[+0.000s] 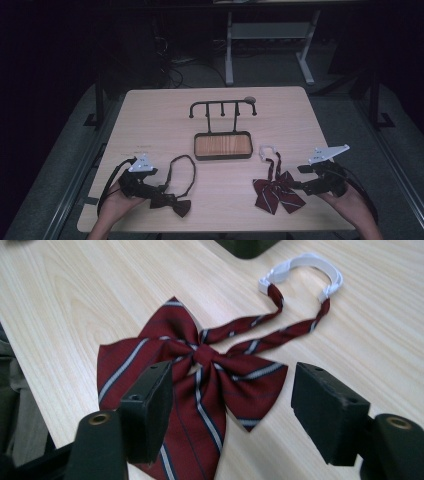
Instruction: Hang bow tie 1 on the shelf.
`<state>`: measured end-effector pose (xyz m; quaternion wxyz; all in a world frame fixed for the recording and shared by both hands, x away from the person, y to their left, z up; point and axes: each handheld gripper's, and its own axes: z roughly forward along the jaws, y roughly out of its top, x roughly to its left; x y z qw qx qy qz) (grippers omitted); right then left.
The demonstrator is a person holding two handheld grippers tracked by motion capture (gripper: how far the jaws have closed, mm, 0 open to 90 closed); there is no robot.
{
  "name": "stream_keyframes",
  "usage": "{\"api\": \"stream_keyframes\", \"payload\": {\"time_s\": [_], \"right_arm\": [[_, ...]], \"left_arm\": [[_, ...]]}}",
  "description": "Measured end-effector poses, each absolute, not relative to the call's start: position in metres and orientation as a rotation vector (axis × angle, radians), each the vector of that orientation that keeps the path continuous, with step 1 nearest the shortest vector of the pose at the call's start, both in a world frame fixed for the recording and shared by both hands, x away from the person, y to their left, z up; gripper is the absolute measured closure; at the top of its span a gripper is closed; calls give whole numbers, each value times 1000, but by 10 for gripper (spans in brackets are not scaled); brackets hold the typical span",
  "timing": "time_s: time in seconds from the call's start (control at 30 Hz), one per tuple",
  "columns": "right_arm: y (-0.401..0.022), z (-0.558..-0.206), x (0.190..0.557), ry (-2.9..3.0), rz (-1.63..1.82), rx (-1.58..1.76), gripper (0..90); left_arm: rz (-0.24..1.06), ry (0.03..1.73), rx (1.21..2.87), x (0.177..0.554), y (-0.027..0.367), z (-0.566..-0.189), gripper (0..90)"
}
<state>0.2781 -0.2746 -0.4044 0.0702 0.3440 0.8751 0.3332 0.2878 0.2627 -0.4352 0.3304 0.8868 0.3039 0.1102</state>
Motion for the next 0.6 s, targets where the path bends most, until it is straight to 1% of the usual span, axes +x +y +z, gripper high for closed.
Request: {"api": "stream_keyframes", "payload": {"time_s": [0.6], "right_arm": [[-258,-398,300,2687,1011,1016,355]], "left_arm": [[284,787,2331,288,263,-436,276]]}}
